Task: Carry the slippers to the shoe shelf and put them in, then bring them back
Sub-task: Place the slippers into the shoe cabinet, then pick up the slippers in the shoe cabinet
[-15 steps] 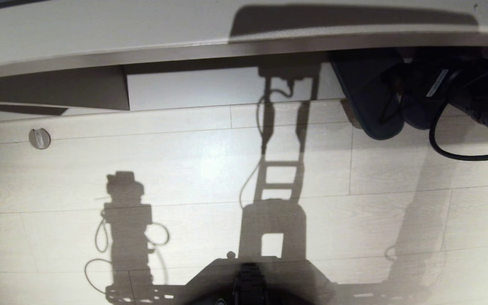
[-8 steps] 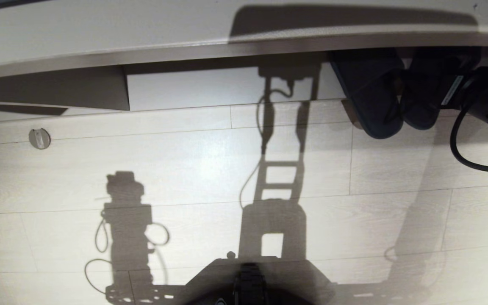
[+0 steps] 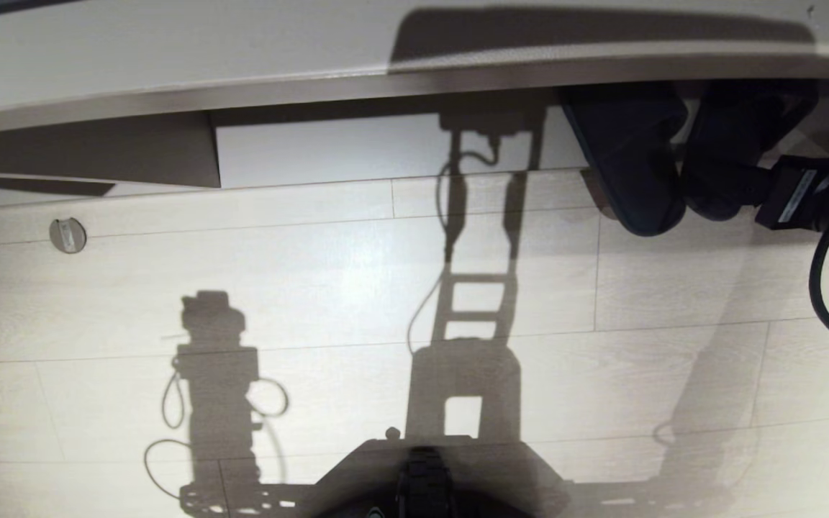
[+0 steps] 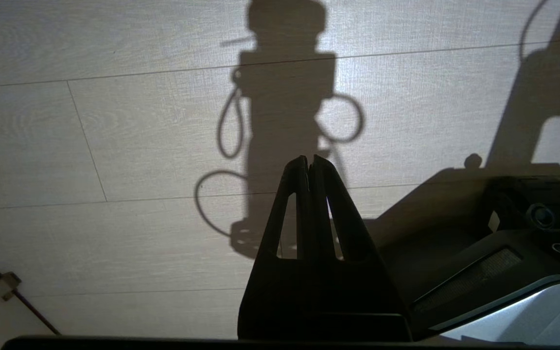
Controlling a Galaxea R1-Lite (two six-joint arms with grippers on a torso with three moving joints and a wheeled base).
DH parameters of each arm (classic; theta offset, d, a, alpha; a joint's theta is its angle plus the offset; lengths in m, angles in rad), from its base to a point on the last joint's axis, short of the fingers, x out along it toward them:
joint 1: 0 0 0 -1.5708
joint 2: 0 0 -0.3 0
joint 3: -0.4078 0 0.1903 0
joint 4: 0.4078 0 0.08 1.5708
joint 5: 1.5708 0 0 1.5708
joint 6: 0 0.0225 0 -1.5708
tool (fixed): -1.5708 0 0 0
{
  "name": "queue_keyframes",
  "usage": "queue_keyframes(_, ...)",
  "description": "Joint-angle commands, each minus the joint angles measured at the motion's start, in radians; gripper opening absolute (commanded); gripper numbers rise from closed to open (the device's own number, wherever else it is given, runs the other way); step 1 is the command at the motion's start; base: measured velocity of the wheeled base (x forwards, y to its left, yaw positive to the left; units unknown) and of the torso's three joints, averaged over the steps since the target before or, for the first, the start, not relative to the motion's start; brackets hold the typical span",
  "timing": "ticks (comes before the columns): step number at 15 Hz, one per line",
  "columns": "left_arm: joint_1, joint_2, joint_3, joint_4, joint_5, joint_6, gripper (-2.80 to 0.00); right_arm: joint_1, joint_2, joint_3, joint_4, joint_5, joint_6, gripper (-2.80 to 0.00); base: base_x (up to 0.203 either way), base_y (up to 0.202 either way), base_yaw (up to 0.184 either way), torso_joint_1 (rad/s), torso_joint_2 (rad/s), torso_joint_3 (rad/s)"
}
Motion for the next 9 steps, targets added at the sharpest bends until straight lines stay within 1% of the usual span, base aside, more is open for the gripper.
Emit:
queue_keyframes(1,0.000,0.000,0.000,-0.001,0.000,-0.001,-2.80,0.009,-0.069,0.035,-0.009,-0.001,-0.004,-2.80,0.000,0.000,0.000,0.000,0.00,0.000)
queue_keyframes(3,0.000,0.000,0.000,-0.001,0.000,-0.001,-2.80,0.024,-0.123,0.085,0.001,-0.021,-0.018,-2.80,0.000,0.000,0.000,0.000,0.00,0.000)
queue_keyframes(5,0.000,0.000,0.000,-0.001,0.000,-0.001,-2.80,0.032,-0.137,0.100,0.017,-0.031,-0.022,-2.80,0.000,0.000,0.000,0.000,0.00,0.000)
queue_keyframes(9,0.000,0.001,0.000,-0.001,0.000,-0.001,-2.80,0.098,-0.231,0.218,0.077,-0.064,-0.031,-2.80,0.000,0.000,0.000,0.000,0.00,0.000)
